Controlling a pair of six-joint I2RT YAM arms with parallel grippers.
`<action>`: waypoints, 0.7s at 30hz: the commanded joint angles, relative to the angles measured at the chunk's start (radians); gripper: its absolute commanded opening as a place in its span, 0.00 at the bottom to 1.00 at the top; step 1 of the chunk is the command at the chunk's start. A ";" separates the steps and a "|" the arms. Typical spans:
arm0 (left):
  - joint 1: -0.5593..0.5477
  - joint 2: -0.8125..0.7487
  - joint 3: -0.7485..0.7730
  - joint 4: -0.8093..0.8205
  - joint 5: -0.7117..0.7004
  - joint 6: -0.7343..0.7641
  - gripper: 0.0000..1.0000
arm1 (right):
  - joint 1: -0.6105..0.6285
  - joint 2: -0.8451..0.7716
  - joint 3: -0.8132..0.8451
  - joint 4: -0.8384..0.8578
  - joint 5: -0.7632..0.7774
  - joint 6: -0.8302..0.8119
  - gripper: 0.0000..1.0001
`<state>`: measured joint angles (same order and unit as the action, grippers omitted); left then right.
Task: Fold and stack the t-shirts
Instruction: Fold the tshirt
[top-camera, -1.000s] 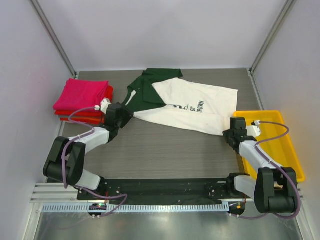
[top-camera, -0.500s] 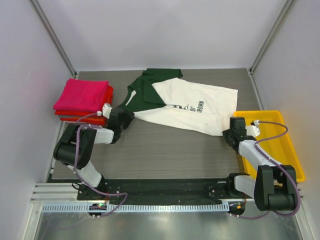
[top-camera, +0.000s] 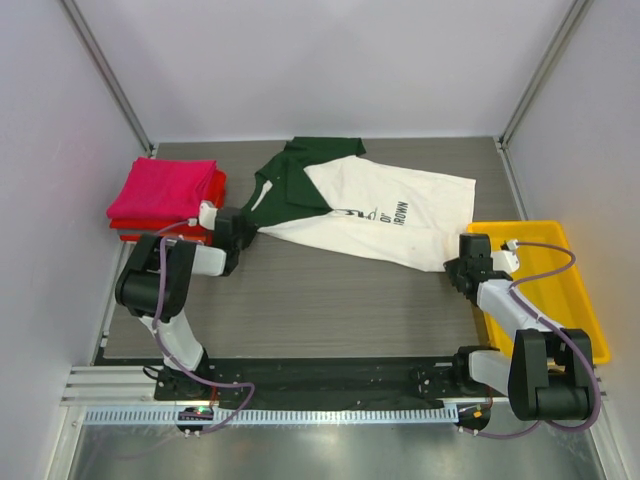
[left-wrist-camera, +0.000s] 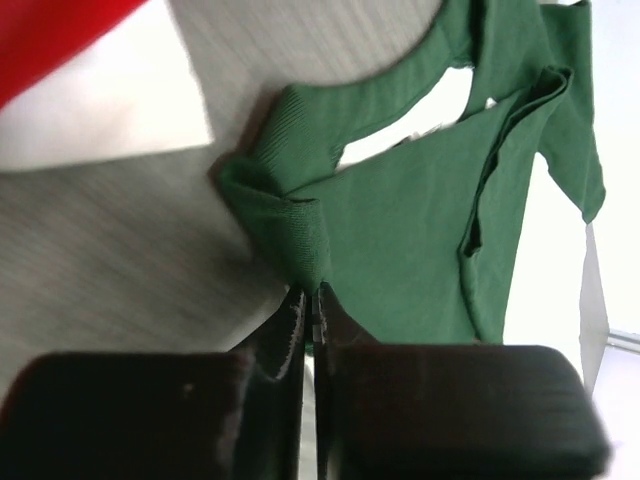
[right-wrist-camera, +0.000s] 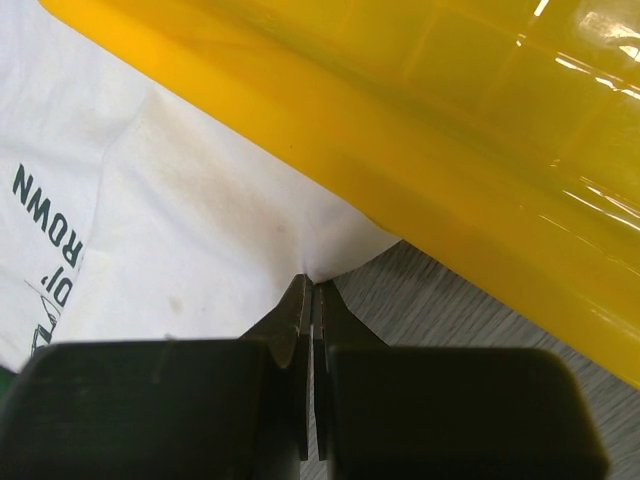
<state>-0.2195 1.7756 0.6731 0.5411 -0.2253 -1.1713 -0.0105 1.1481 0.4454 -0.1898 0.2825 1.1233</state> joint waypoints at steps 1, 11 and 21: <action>0.012 0.019 0.063 0.017 -0.023 0.018 0.00 | -0.005 -0.017 0.041 0.009 0.009 -0.011 0.01; 0.014 -0.067 0.115 -0.141 -0.051 0.048 0.00 | -0.014 -0.083 0.023 -0.050 0.037 -0.026 0.01; 0.012 -0.212 -0.012 -0.185 -0.019 0.001 0.00 | -0.020 -0.079 0.032 -0.060 0.027 -0.031 0.01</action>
<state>-0.2173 1.6165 0.6994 0.3717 -0.2287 -1.1538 -0.0227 1.0775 0.4492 -0.2394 0.2882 1.1049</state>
